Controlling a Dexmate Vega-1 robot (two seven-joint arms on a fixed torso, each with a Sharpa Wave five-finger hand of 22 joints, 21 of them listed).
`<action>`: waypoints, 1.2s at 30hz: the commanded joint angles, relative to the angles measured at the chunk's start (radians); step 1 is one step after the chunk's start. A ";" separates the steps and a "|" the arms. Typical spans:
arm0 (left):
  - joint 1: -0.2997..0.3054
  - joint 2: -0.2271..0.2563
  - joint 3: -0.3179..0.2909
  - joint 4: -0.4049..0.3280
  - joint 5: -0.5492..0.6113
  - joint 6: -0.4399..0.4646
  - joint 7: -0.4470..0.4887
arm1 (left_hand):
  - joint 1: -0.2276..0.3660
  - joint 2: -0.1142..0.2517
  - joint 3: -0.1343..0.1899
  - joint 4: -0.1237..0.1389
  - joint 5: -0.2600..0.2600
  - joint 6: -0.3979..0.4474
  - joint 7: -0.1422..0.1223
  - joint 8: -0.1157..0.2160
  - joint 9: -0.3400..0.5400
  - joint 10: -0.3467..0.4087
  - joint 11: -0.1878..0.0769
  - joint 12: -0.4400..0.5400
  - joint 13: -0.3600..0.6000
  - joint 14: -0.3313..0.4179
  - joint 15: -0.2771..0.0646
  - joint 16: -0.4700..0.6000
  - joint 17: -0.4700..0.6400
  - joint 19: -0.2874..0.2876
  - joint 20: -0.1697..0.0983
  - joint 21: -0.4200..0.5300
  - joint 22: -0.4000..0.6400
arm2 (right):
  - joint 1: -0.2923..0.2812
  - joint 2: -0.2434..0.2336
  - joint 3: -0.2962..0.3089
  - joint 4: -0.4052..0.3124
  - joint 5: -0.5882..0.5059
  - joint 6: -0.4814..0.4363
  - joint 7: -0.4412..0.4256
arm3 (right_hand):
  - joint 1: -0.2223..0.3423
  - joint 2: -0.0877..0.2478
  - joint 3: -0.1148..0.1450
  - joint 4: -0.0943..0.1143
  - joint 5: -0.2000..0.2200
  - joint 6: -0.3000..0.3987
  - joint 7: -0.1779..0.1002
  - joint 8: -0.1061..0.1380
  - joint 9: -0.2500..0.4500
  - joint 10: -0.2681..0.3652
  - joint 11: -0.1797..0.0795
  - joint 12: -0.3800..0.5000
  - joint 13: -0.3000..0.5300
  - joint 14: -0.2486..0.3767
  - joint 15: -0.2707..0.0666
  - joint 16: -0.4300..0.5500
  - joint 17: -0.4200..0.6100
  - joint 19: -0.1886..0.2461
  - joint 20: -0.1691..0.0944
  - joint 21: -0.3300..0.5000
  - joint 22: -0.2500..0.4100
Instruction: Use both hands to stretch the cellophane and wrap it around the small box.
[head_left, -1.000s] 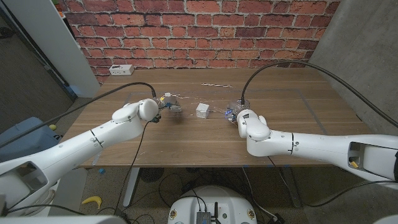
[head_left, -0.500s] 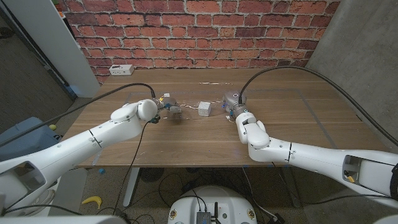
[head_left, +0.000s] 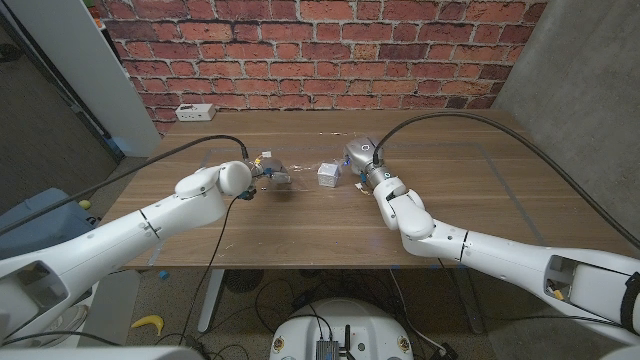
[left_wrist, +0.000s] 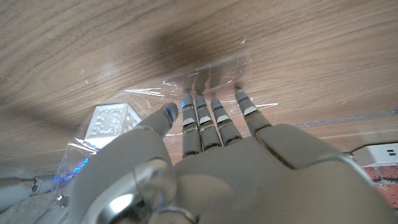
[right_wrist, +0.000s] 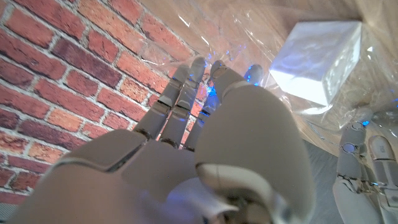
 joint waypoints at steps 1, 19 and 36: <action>0.017 0.013 -0.012 -0.014 -0.014 0.001 0.012 | -0.012 -0.001 0.005 0.006 -0.001 -0.005 0.006 0.005 0.001 -0.004 0.003 0.004 0.003 -0.004 -0.015 0.002 -0.001 -0.003 -0.001 -0.007 0.001 | -0.016 0.036 0.063 0.050 -0.160 0.156 -0.006 | 0.016 0.002 -0.008 0.001 0.001 0.010 -0.001 -0.004 0.003 0.009 -0.002 0.001 0.004 -0.004 -0.159 -0.002 0.002 -0.002 -0.030 0.008 0.003; 0.033 0.017 -0.025 -0.009 -0.039 -0.006 0.034 | -0.028 -0.003 0.007 0.017 -0.002 -0.008 0.010 0.006 0.000 -0.005 0.004 0.006 0.003 -0.004 -0.013 0.002 -0.002 -0.005 -0.001 -0.008 0.001 | 0.051 0.125 0.066 0.165 -0.240 0.344 -0.016 | 0.023 0.005 -0.022 0.001 0.004 0.012 -0.002 -0.020 0.002 0.014 -0.005 -0.008 0.003 0.000 -0.159 -0.008 0.000 -0.006 -0.033 0.022 0.001; 0.020 0.010 -0.024 0.028 -0.059 -0.027 0.038 | -0.042 -0.005 0.010 0.025 -0.004 -0.010 0.009 0.007 0.000 -0.006 0.004 0.008 0.002 -0.003 -0.013 0.002 -0.003 -0.006 -0.001 -0.008 0.001 | 0.119 0.208 0.013 0.274 -0.234 0.457 0.011 | 0.028 0.008 -0.031 0.001 0.004 0.010 0.000 -0.035 0.003 0.013 -0.001 -0.018 0.004 0.000 -0.159 -0.016 -0.003 -0.009 -0.031 0.032 -0.001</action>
